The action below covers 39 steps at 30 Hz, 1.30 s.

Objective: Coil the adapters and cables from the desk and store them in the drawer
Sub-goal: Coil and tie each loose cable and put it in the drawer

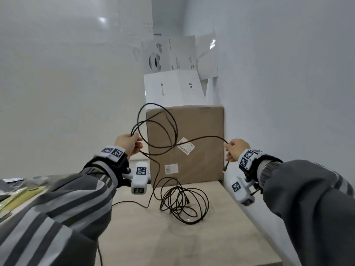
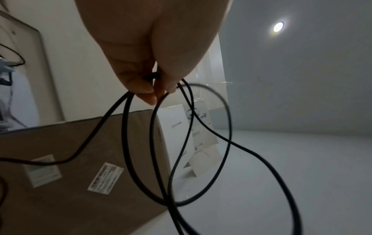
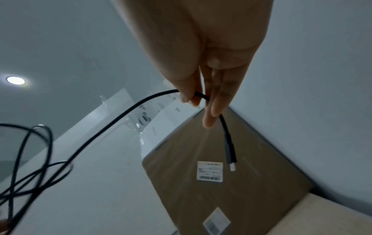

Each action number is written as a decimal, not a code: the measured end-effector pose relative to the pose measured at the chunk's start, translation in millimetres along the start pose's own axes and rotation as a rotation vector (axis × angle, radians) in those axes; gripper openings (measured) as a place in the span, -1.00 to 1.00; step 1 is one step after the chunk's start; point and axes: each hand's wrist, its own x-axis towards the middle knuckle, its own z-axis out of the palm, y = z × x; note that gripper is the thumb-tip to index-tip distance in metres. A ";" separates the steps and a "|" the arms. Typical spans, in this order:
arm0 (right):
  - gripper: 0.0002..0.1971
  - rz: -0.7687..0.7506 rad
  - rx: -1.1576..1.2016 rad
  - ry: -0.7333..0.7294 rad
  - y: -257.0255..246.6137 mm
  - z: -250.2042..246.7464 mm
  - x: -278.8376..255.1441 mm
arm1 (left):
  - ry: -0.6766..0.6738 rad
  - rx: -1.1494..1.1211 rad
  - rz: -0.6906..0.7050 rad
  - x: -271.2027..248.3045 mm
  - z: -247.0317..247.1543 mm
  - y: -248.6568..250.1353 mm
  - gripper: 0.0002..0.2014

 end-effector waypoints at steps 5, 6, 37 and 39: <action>-0.66 0.365 -0.145 -0.174 59.3 -10.5 -10.3 | -0.042 0.024 -0.103 -10.5 2.2 -24.8 -0.67; -0.65 0.404 -0.122 -0.179 68.9 -10.2 -15.3 | -0.044 0.023 -0.129 -9.8 0.2 -30.0 -0.69; -0.88 -0.318 -0.293 -0.366 -22.9 11.0 -82.6 | -0.532 0.290 0.182 -80.2 82.2 -53.7 -0.69; -0.83 -0.269 -0.245 -0.352 -18.9 11.1 -95.1 | -0.498 0.226 0.157 -87.7 79.6 -64.0 -0.74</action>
